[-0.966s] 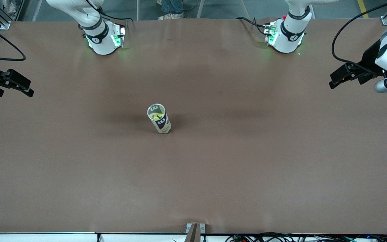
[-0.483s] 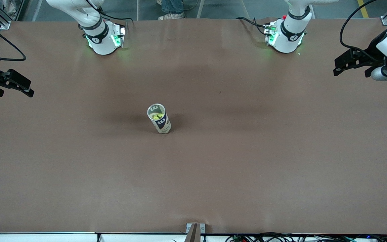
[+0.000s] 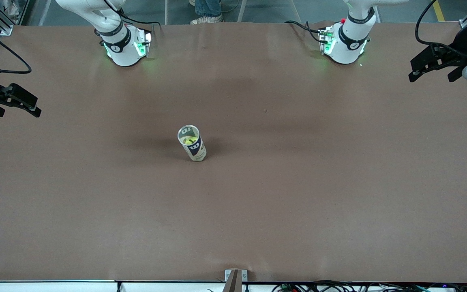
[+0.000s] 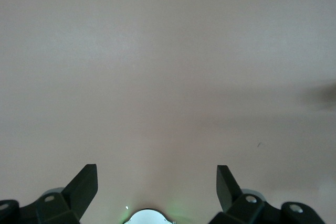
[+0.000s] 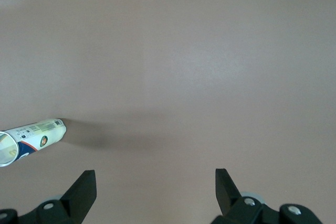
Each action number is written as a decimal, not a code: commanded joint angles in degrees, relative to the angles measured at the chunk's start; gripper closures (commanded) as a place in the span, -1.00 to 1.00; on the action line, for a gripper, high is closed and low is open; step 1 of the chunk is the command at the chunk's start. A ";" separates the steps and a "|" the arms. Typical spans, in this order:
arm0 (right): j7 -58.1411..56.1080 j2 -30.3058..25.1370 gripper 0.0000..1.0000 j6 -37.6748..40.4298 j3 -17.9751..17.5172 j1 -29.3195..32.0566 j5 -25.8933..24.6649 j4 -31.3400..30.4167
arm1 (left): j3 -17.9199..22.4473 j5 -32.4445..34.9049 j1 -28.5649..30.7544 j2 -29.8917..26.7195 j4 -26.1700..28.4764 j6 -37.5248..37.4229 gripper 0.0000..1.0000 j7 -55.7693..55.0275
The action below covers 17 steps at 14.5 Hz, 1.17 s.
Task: Insert tennis ball vertically with right arm
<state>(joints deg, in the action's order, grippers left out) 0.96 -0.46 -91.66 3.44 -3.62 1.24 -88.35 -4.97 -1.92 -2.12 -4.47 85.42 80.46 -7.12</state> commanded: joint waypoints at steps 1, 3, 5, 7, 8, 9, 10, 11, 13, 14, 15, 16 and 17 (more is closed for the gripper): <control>-2.37 -1.74 -1.00 -0.37 -0.01 -0.16 -0.45 -2.00 | -0.12 -0.72 0.63 -2.20 0.80 -0.65 -1.00 -0.62; -2.98 -1.74 -1.00 -0.28 -0.10 -0.16 -0.97 -1.91 | 0.14 -0.63 0.63 -2.38 0.72 -0.13 -1.00 -0.53; -3.86 -1.74 -1.00 -0.28 -0.10 -0.16 -1.15 -2.00 | 0.32 -0.02 0.63 -2.30 0.72 0.05 -1.00 -0.62; -3.86 -1.74 -1.00 -0.28 -0.01 -0.16 -1.15 -2.00 | 0.40 0.33 0.63 -2.30 0.63 0.22 -1.00 -0.27; -3.86 -1.74 -1.00 -0.28 -0.10 -0.16 -1.15 -2.00 | 0.40 1.12 0.63 -2.73 0.72 0.22 -1.00 0.26; -3.86 -1.74 -1.00 -0.28 -0.01 -0.16 -1.15 -2.00 | 0.06 2.43 0.63 -3.35 0.89 0.22 -1.00 0.52; -3.86 -1.74 -1.00 -0.28 -0.01 -0.16 -1.15 -2.00 | -0.03 2.62 0.63 -3.44 0.98 0.40 -1.00 0.52; -3.86 -1.74 -1.00 -0.28 -0.01 -0.16 -1.24 -2.00 | -0.12 2.53 0.63 -3.61 1.15 0.40 -1.00 0.52; -3.86 -1.65 -1.00 -0.28 -0.10 -0.33 -2.55 -2.00 | -0.12 2.45 0.63 -4.93 3.08 0.75 -1.00 0.52; -3.86 -1.65 -1.00 -0.28 -0.10 -0.33 -2.73 -2.00 | -0.04 2.10 0.63 -5.46 3.61 1.45 -1.00 0.52; -3.95 -1.65 -1.00 -0.28 -0.10 -0.33 -2.82 -2.00 | 0.05 2.01 0.63 -5.37 3.62 1.63 -1.00 0.52; -3.95 -1.65 -1.00 -0.28 -0.19 -0.42 -3.17 -2.09 | 0.23 1.83 0.63 -5.29 3.44 1.63 -1.00 0.52; -3.95 -1.65 -1.00 -0.28 -0.19 -0.51 -3.61 -2.18 | 0.32 1.83 0.63 -5.20 3.35 1.63 -1.00 0.35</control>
<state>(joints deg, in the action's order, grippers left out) -2.60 -0.46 -91.57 3.38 -3.65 -0.48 -88.45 -4.84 -0.55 -1.51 -8.29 87.30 81.01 -7.03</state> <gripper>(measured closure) 0.000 0.000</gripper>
